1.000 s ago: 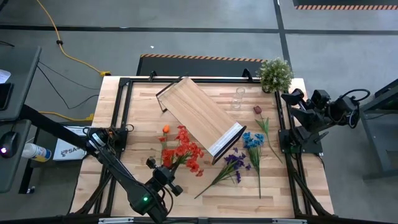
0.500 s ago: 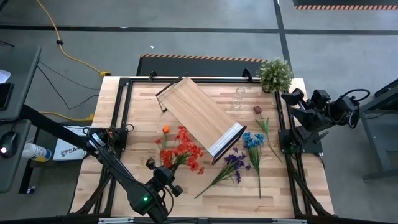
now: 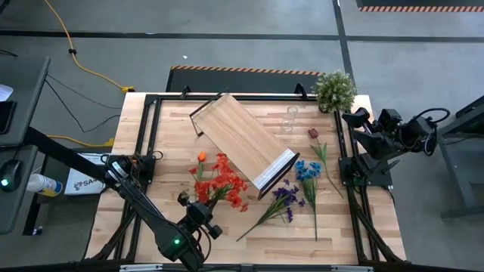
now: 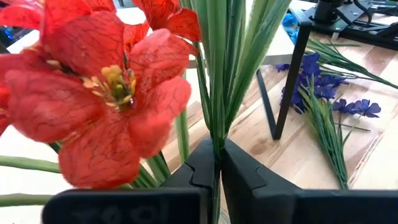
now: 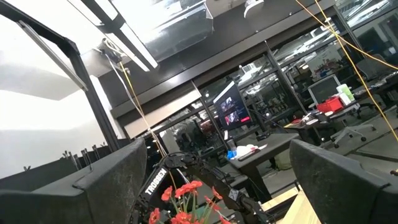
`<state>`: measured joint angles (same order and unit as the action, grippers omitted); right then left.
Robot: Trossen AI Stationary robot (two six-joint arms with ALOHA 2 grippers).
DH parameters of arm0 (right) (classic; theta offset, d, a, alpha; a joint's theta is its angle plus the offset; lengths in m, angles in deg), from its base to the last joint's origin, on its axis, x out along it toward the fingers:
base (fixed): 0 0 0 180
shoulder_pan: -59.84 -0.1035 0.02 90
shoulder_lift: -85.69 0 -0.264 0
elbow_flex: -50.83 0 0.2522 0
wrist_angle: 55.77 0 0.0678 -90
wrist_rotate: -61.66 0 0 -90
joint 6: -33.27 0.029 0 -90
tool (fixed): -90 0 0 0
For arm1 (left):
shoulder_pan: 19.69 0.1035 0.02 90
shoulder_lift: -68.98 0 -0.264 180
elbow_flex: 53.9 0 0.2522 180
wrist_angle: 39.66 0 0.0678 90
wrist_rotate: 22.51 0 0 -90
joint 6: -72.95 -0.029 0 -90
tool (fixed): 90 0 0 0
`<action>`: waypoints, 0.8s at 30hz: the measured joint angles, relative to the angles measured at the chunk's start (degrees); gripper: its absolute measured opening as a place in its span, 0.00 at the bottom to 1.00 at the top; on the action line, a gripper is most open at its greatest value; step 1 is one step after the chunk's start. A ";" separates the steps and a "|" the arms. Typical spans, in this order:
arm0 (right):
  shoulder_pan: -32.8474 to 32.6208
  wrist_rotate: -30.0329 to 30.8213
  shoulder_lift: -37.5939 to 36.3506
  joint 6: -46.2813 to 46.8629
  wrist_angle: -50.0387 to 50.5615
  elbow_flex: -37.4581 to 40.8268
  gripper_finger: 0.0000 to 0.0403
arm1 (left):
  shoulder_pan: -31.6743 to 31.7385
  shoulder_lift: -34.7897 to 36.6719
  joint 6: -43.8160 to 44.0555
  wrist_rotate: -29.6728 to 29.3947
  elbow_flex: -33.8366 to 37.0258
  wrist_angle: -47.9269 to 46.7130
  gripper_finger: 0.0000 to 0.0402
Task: Pick and place flowers into a vace then onto a shelf
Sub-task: Put the orange flowers into the bottom transparent vase
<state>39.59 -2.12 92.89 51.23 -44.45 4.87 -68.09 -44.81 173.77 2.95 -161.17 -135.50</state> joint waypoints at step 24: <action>0.00 0.00 0.00 0.00 0.00 0.00 0.95 | 0.00 0.04 -1.55 3.31 -0.04 0.17 0.47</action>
<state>39.59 -2.12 92.89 51.23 -44.45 4.87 -68.09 -44.77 172.22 6.26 -161.21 -135.33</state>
